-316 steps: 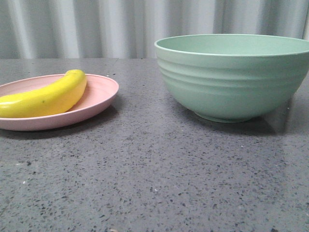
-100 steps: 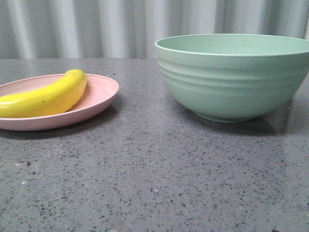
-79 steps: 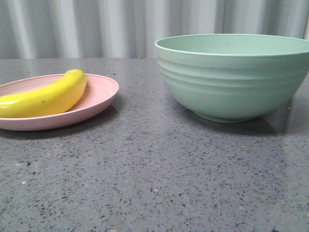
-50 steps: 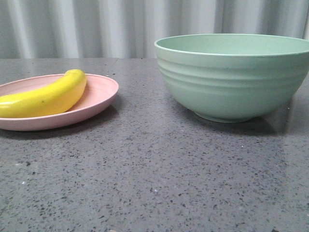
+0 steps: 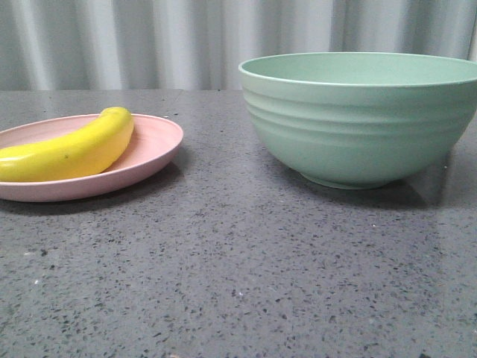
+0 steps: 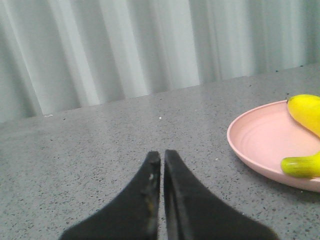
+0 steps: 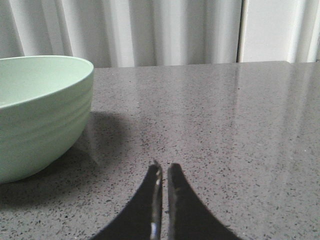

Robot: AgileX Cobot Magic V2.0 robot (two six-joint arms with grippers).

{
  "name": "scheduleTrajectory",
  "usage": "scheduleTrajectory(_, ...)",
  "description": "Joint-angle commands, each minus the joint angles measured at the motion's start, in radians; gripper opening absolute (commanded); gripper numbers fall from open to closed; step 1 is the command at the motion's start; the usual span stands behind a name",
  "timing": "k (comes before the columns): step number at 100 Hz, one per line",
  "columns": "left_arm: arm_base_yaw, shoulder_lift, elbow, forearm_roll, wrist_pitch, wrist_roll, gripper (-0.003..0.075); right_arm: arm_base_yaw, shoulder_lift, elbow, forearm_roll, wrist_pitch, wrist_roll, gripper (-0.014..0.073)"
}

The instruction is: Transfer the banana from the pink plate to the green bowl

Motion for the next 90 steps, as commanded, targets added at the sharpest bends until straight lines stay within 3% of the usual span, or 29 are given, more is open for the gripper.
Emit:
scheduleTrajectory(1,-0.007,-0.028,0.008,-0.031,-0.102,-0.003,-0.0020,-0.007,-0.022,0.017,-0.004,-0.086,-0.002,-0.0064)
scheduleTrajectory(20,-0.007,-0.025,-0.031,-0.065,-0.095,-0.005,-0.0020,-0.007,-0.022,-0.022,-0.004,-0.077,-0.002,-0.0064)
scheduleTrajectory(43,-0.007,0.061,-0.172,-0.024,0.036,-0.004,-0.0020,-0.001,0.032,-0.137,-0.004,0.029,-0.002,-0.0062)
scheduleTrajectory(76,-0.007,0.306,-0.336,-0.065,0.014,-0.004,-0.0020,-0.001,0.358,-0.375,0.021,0.183,-0.002,-0.0062)
scheduleTrajectory(90,-0.007,0.401,-0.351,-0.065,-0.098,-0.004,-0.0019,-0.001,0.484,-0.444,0.038,0.189,-0.002,-0.0064)
